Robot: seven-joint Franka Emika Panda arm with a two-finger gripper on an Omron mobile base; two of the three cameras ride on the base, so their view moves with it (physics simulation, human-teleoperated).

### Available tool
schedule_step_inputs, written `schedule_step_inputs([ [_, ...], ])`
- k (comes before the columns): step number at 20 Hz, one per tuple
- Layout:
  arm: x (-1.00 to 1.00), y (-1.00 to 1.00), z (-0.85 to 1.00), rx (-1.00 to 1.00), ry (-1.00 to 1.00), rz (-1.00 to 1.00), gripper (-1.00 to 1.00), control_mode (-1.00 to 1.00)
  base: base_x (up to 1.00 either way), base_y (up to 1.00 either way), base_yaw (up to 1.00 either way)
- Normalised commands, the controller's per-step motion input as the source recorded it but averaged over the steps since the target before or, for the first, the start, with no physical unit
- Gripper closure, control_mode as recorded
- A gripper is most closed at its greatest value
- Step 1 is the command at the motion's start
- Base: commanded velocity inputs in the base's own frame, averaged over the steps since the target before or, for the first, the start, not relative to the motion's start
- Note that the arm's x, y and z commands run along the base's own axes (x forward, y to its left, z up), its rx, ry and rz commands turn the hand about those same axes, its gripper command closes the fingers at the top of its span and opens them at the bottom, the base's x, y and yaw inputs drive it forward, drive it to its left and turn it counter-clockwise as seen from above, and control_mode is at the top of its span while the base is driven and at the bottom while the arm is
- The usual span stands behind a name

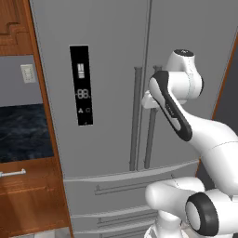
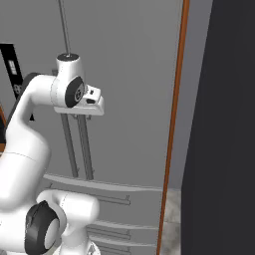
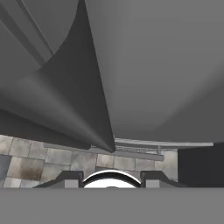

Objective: Retrieve a lemon from the fridge and place it on the cutting board with the fish.

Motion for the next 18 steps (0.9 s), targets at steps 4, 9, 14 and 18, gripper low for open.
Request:
schedule_step_inputs([
  [4, 0.0, 0.0, 0.0, 0.0, 0.0, 0.0, -1.0, 1.0, -0.16, 0.0, 0.0],
  [9, 0.0, 0.0, 0.0, 0.0, 0.0, 0.0, -1.0, 1.0, -0.22, 0.09, -0.12],
  [14, 0.0, 0.0, 0.0, 0.0, 0.0, 0.0, -1.0, 1.0, -0.26, 0.12, -0.15],
  [18, 0.0, 0.0, 0.0, 0.0, 0.0, 0.0, -1.0, 1.0, -0.25, 0.18, -0.12],
])
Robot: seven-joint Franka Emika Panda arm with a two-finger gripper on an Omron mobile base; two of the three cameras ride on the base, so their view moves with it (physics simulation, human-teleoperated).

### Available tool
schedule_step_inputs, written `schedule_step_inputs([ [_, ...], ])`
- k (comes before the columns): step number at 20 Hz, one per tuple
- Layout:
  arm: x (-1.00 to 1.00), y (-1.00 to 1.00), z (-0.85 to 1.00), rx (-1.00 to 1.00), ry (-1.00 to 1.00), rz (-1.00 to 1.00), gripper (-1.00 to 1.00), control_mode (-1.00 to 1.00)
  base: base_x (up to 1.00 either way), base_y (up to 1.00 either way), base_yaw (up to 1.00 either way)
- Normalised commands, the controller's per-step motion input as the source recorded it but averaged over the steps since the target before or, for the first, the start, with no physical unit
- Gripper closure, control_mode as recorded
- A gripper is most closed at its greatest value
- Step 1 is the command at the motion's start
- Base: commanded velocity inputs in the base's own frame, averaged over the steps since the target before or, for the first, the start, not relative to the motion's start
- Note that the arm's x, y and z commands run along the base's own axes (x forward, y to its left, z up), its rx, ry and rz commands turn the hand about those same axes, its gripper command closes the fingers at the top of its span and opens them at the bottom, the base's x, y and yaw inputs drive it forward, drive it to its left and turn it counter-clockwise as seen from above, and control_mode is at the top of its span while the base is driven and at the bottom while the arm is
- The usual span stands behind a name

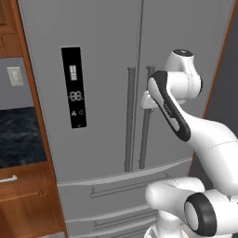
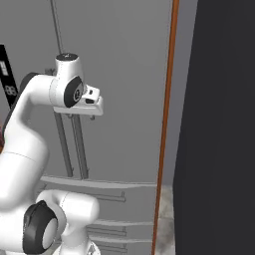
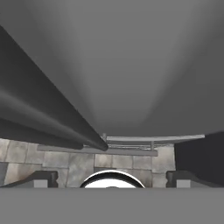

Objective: Retrieve a lemon from the fridge and place it on the cutting board with the fish.

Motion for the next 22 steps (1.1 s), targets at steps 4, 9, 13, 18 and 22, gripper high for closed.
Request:
schedule_step_inputs([
  [4, 0.0, 0.0, 0.0, 0.0, 0.0, 0.0, -1.0, 1.0, -0.27, 0.4, -0.08],
  [9, 0.0, 0.0, 0.0, 0.0, 0.0, 0.0, -1.0, 1.0, -0.19, 0.56, 0.0],
  [13, 0.0, 0.0, 0.0, 0.0, 0.0, 0.0, -1.0, 1.0, -0.07, 0.0, 0.0],
  [18, 0.0, 0.0, 0.0, 0.0, 0.0, 0.0, -1.0, 1.0, -0.17, -0.31, 0.0],
  [22, 0.0, 0.0, 0.0, 0.0, 0.0, 0.0, -1.0, 1.0, -0.06, -0.62, 0.0],
])
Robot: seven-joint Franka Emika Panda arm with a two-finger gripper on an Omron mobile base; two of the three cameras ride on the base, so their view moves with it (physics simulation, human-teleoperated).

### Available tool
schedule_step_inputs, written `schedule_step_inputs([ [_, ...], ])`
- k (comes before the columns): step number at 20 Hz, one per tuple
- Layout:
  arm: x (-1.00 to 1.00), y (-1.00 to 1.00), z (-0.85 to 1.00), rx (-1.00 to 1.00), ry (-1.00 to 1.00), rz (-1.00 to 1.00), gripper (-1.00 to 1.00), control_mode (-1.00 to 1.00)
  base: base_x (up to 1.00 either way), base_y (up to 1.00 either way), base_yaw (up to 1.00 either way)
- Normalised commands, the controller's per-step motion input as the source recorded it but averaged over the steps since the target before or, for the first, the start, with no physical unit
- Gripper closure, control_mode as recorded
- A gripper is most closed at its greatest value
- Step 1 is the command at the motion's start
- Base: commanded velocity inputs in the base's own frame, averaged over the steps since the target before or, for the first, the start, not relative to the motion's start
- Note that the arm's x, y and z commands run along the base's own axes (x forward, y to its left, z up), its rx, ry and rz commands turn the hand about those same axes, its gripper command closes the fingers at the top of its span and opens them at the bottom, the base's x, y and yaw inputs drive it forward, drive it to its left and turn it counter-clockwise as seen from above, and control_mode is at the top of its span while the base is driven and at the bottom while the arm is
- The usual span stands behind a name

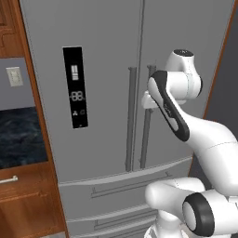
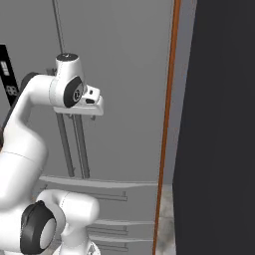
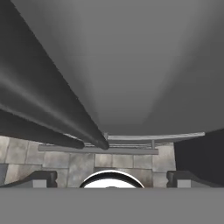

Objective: Retrieve a lemon from the fridge and place it on the cutting board with the fish.

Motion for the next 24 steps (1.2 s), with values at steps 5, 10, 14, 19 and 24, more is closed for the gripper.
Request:
schedule_step_inputs([
  [5, 0.0, 0.0, 0.0, 0.0, 0.0, 0.0, -1.0, 1.0, -0.23, -0.02, -0.02],
  [10, 0.0, 0.0, 0.0, 0.0, 0.0, 0.0, -1.0, 1.0, -0.06, 0.11, -0.06],
  [14, 0.0, 0.0, 0.0, 0.0, 0.0, 0.0, -1.0, 1.0, -0.01, 0.25, 0.07],
  [19, 0.0, 0.0, 0.0, 0.0, 0.0, 0.0, -1.0, 1.0, -0.1, 0.35, 0.08],
  [24, 0.0, 0.0, 0.0, 0.0, 0.0, 0.0, -1.0, 1.0, -0.04, 0.02, 0.09],
])
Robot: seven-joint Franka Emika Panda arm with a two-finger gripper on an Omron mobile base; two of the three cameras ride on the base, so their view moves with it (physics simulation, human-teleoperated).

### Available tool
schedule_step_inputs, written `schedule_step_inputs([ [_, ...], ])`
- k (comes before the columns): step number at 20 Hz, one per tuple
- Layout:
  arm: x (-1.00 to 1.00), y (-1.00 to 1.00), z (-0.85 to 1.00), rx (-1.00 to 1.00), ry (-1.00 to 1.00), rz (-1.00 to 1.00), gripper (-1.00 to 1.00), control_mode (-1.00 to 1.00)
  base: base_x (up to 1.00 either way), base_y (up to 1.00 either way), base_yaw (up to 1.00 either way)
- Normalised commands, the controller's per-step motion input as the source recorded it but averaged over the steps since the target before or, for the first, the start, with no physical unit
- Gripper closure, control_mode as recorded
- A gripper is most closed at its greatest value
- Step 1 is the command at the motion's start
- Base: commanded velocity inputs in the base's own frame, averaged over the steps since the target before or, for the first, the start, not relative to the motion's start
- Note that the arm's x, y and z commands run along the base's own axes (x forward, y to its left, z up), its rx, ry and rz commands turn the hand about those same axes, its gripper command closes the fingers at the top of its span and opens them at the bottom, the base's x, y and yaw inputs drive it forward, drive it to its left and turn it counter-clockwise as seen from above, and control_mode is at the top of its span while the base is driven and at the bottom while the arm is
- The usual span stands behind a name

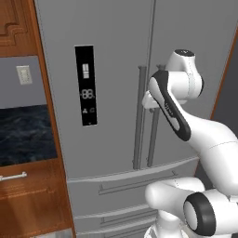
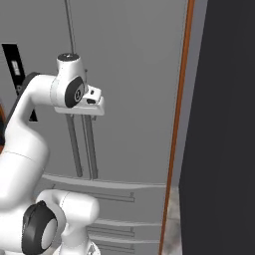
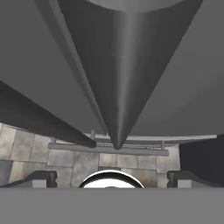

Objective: Retrieve a lemon from the fridge and place it on the cutting board with the fish.

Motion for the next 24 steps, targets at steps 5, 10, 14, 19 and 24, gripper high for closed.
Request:
schedule_step_inputs([
  [5, 0.0, 0.0, 0.0, 0.0, 0.0, 0.0, -1.0, 1.0, -0.23, -0.01, 0.05],
  [10, 0.0, 0.0, 0.0, 0.0, 0.0, 0.0, -1.0, 1.0, -0.36, 0.01, 0.0],
  [14, 0.0, 0.0, 0.0, 0.0, 0.0, 0.0, -1.0, 1.0, -0.37, 0.09, 0.0],
  [19, 0.0, 0.0, 0.0, 0.0, 0.0, 0.0, -1.0, 1.0, -0.2, 0.21, 0.0],
  [24, 0.0, 0.0, 0.0, 0.0, 0.0, 0.0, -1.0, 1.0, 0.0, 0.14, 0.0],
])
